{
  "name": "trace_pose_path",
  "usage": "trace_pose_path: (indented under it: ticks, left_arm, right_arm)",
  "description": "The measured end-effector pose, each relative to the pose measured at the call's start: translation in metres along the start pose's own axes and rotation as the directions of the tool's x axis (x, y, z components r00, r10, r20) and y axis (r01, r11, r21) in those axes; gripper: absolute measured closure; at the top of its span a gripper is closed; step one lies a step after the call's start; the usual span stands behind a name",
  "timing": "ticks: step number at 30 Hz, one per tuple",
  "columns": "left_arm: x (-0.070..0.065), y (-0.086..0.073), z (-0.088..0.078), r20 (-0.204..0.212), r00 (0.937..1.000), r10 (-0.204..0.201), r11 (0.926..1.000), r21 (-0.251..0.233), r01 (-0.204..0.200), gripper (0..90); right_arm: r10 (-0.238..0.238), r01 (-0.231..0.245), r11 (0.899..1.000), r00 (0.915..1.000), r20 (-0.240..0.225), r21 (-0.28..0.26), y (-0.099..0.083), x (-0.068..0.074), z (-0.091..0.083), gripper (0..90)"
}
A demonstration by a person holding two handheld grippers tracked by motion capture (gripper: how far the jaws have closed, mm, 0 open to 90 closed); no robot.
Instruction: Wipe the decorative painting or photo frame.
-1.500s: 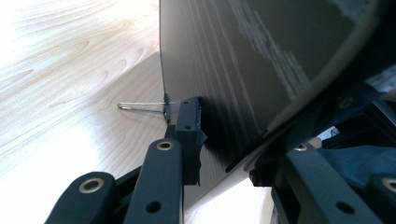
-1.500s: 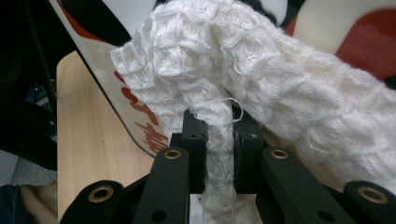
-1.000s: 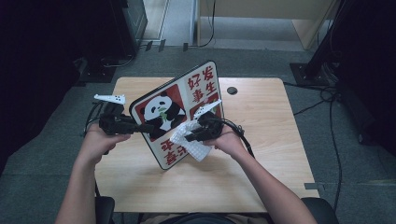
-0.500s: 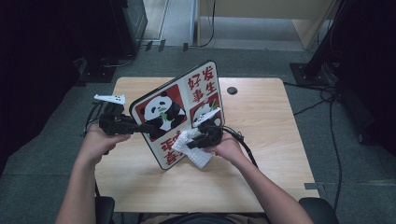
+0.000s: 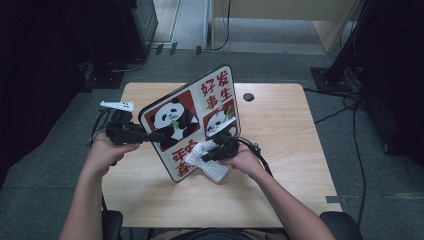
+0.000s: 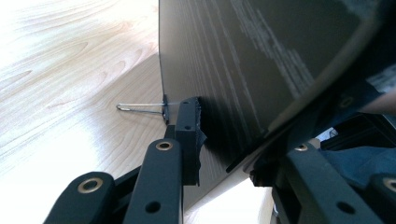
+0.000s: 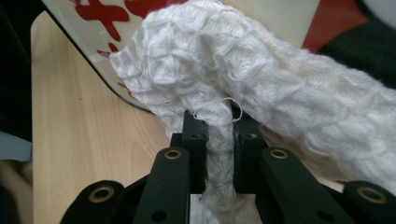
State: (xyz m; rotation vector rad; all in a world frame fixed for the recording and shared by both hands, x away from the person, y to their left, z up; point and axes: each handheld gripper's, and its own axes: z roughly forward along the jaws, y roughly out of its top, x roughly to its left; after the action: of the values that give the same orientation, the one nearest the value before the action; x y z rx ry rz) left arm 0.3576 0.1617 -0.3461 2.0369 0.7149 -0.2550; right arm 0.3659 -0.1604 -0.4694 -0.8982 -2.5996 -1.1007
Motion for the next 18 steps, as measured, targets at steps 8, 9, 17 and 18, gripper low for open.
trace_pose_path:
  ticks: [8, 9, 17, 18]
  left_arm:
    - [0.0, 0.0, 0.0, -0.008, 1.0, 0.004, 1.0, -0.005, -0.004, 71.2]
    - [0.0, 0.0, 0.0, -0.008, 1.0, 0.005, 1.0, -0.006, -0.005, 71.1]
    - [-0.001, 0.0, -0.001, -0.015, 0.9998, 0.01, 0.9999, -0.004, -0.01, 70.7]
    - [-0.001, 0.0, 0.0, -0.014, 0.9998, 0.01, 0.9999, -0.004, -0.01, 70.4]
  right_arm:
    - [-0.046, 0.045, 0.998, 0.9989, -0.009, -0.044, 0.016, 0.013, -0.026, 79.8]
    - [-0.053, 0.053, 0.997, 0.9985, -0.01, -0.051, 0.019, 0.015, -0.029, 79.9]
    - [-0.087, 0.087, 0.992, 0.9962, 0.0, -0.092, 0.051, 0.033, -0.058, 79.9]
    - [-0.09, 0.089, 0.991, 0.996, -0.002, -0.097, 0.055, 0.036, -0.061, 79.9]
